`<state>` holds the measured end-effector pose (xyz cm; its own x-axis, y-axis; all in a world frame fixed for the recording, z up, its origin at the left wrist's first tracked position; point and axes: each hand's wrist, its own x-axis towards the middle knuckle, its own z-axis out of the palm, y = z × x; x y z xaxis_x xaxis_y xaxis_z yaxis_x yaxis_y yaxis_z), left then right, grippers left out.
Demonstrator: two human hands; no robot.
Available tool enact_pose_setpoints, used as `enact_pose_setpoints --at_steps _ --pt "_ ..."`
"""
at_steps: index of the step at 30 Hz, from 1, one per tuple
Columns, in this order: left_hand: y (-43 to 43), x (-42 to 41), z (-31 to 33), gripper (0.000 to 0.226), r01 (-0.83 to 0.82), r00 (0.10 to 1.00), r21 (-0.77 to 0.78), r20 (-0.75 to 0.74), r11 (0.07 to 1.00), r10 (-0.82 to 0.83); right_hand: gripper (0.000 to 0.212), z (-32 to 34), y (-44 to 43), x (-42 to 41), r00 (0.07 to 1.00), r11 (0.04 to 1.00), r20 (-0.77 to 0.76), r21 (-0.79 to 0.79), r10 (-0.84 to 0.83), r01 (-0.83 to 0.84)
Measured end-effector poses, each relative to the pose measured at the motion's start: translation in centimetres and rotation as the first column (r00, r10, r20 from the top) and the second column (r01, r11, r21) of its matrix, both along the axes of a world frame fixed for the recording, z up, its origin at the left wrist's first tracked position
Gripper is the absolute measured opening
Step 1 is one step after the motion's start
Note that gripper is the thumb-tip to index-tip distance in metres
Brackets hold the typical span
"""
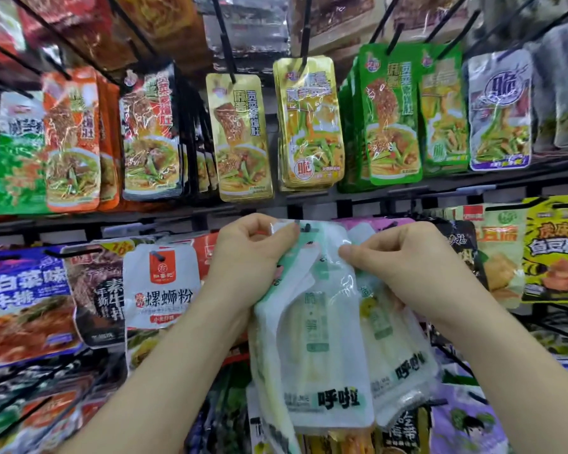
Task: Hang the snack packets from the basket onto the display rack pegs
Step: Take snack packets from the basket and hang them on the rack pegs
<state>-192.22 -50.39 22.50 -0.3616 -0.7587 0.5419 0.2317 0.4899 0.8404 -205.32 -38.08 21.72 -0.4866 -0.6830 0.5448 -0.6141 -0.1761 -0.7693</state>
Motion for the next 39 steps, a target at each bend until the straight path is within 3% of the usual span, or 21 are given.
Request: enact_pose_setpoints --at_steps 4,9,12,15,19,23,26,34,39 --pt "-0.1 -0.1 -0.4 0.017 -0.026 1.000 -0.031 0.011 0.999 0.026 0.037 -0.1 -0.6 -0.3 0.998 0.999 -0.032 0.013 -0.047 0.048" --pt "0.0 1.0 -1.2 0.027 -0.069 0.990 -0.280 0.097 0.957 0.100 0.040 -0.3 -0.9 -0.4 0.992 0.994 -0.063 -0.003 -0.107 0.107" --pt "-0.1 1.9 -1.9 0.029 0.006 0.972 -0.355 0.223 0.935 0.078 0.040 -0.4 -1.0 -0.3 0.988 0.992 -0.081 -0.008 -0.129 0.129" --pt "-0.5 2.7 -2.4 0.034 0.085 0.934 -0.337 0.356 0.938 0.043 0.039 -0.5 -0.9 -0.2 0.982 0.988 -0.114 0.005 -0.150 0.151" --pt "-0.7 3.1 -2.4 0.049 0.130 0.907 -0.318 0.421 0.939 0.017 0.028 -0.6 0.3 0.0 0.990 0.989 -0.085 0.087 -0.112 0.119" --pt "-0.9 3.0 -2.2 0.053 0.094 0.891 -0.341 0.448 0.935 0.074 0.012 -0.8 2.5 0.0 0.995 0.987 -0.041 0.126 -0.096 0.101" --pt "-0.9 2.3 -2.3 0.056 0.046 0.875 -0.396 0.458 0.917 0.154 0.018 -1.2 4.8 -0.2 0.993 0.985 -0.023 0.122 -0.118 0.120" --pt "-1.5 0.1 -3.5 0.077 0.070 0.727 -0.440 0.637 0.895 0.256 0.024 -4.0 8.8 -0.2 0.998 0.998 0.049 0.041 -0.046 0.044" --pt "-1.2 0.5 -4.2 0.075 0.059 0.642 -0.479 0.690 0.876 0.334 0.022 -5.8 8.3 -0.2 0.990 0.995 0.142 -0.095 0.004 0.009"
